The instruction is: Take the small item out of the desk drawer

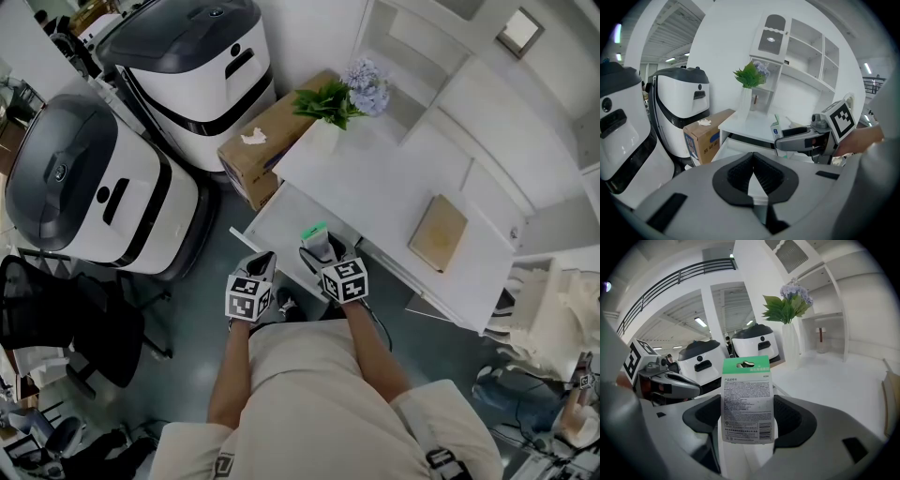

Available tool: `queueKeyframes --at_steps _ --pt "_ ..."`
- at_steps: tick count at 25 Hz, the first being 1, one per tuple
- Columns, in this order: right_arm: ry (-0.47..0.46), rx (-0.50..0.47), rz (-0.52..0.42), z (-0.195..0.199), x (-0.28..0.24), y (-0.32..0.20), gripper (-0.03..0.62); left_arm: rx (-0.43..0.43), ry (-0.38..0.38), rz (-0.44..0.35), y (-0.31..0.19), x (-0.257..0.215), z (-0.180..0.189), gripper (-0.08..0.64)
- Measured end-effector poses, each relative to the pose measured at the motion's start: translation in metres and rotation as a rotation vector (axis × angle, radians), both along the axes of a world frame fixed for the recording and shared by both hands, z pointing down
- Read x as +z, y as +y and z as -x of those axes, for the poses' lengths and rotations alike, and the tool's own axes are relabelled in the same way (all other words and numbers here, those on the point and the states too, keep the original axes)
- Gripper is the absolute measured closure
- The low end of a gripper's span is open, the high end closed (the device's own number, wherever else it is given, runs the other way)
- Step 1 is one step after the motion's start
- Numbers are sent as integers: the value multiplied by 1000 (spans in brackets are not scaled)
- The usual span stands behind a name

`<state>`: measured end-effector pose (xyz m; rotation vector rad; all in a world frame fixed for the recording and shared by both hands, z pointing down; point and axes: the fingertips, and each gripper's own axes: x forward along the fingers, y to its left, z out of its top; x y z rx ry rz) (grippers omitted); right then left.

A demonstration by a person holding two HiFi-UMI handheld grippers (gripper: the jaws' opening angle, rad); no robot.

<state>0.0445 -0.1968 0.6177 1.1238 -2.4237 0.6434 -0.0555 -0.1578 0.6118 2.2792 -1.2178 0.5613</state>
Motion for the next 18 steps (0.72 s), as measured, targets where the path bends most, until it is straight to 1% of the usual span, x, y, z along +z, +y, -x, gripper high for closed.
queueKeyframes --at_steps 6,18 --pt "-1 3 2 -2 1 0 227 -12 19 3 -1 -2 0 543" --pt "1 -1 3 2 2 -1 227 6 4 4 0 0 0 543"
